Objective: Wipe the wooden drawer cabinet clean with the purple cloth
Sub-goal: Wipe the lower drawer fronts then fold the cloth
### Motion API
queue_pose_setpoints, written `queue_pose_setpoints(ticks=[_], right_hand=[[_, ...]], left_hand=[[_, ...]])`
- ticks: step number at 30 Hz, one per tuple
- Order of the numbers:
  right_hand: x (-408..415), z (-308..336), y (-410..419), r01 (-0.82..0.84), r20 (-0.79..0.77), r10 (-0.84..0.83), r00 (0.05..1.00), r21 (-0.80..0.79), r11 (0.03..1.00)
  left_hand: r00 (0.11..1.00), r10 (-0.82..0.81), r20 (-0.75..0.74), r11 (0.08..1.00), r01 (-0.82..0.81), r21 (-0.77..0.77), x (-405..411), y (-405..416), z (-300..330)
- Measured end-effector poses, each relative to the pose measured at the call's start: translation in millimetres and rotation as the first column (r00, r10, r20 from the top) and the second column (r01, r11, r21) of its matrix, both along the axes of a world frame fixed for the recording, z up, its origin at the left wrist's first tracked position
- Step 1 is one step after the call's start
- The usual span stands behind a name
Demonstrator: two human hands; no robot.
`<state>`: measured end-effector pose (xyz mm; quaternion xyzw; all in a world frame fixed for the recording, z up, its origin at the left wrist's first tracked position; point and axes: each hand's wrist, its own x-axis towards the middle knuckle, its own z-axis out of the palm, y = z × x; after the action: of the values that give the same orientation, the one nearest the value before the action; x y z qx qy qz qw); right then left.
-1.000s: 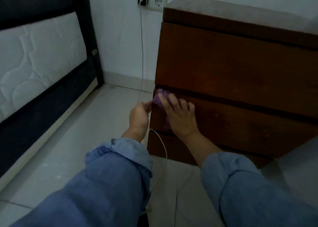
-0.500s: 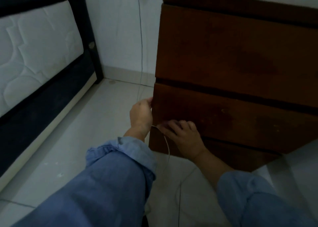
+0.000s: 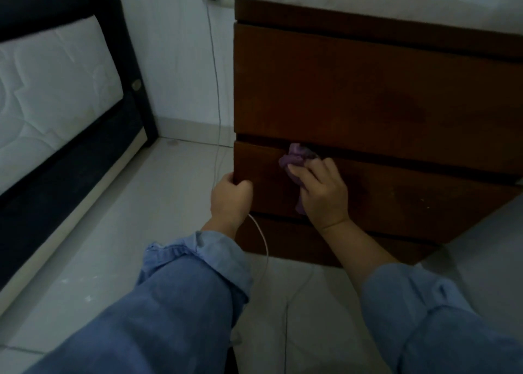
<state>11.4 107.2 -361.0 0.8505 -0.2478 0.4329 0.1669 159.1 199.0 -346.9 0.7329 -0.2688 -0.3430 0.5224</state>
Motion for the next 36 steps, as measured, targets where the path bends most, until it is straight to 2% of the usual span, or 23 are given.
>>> queue_pose_setpoints(ticks=[3,6,13,15,17,19,21,23,24,26,28,30,32,34,36], right_hand=[[2.3,-24.0,1.3,0.000,-0.160,0.001,0.987,0.007,1.000],[10.9,-36.5,6.2,0.056,-0.167,-0.043,0.985,0.077,0.995],[14.7,-57.7,20.5,0.125,-0.369,-0.028,0.929,0.243,0.962],[15.6,-58.0,24.7,0.201,-0.506,0.015,0.862,0.369,0.908],[13.2,-61.4,28.3,0.335,-0.621,0.053,0.782,0.491,0.804],[5.4,-63.8,32.9,0.437,-0.646,0.048,0.761,0.567,0.699],[-9.6,-65.8,37.8,0.417,-0.574,0.015,0.819,0.612,0.672],[-29.5,-59.7,41.6,0.342,-0.450,-0.031,0.893,0.631,0.696],[-40.5,-51.7,43.8,0.300,-0.360,-0.075,0.930,0.623,0.723],[-59.8,-28.5,46.6,0.218,-0.129,-0.177,0.976,0.596,0.772],[-76.3,-1.8,47.3,0.161,0.089,-0.259,0.962,0.582,0.797],[-84.6,20.5,43.2,0.134,0.201,-0.297,0.933,0.573,0.808],[-84.3,29.4,33.6,0.156,0.208,-0.314,0.926,0.548,0.822],[-78.6,27.3,23.3,0.169,0.188,-0.305,0.934,0.520,0.837],[-73.5,14.6,15.4,0.157,0.173,-0.267,0.948,0.479,0.864]], left_hand=[[0.998,0.052,0.026,0.999,-0.052,0.004,2.9,-2.0,-4.4],[0.996,0.083,0.038,0.997,-0.083,-0.007,4.4,-4.0,-7.0],[0.999,0.006,0.032,1.000,-0.006,-0.012,6.3,0.1,-7.1],[0.998,-0.035,0.046,0.999,0.035,0.001,6.8,2.1,-7.1],[0.995,-0.066,0.078,0.997,0.062,0.046,5.6,3.0,-7.7],[0.982,-0.121,0.148,0.983,0.098,0.152,3.0,2.8,-9.5],[0.949,-0.223,0.222,0.949,0.159,0.272,-2.9,6.9,-10.7],[0.876,-0.362,0.317,0.898,0.238,0.370,-9.5,11.8,-12.1],[0.801,-0.450,0.394,0.866,0.283,0.412,-14.5,13.1,-9.9],[0.566,-0.558,0.607,0.830,0.356,0.430,-27.2,14.2,-3.2],[0.347,-0.491,0.799,0.837,0.442,0.322,-41.1,13.8,5.6],[0.210,-0.354,0.911,0.830,0.520,0.203,-53.0,7.5,14.8],[0.157,-0.261,0.952,0.819,0.558,0.132,-62.8,-1.1,19.4],[0.175,-0.241,0.955,0.822,0.559,0.105,-71.1,-8.0,19.0],[0.213,-0.296,0.931,0.827,0.545,0.138,-75.7,-10.4,12.1]])
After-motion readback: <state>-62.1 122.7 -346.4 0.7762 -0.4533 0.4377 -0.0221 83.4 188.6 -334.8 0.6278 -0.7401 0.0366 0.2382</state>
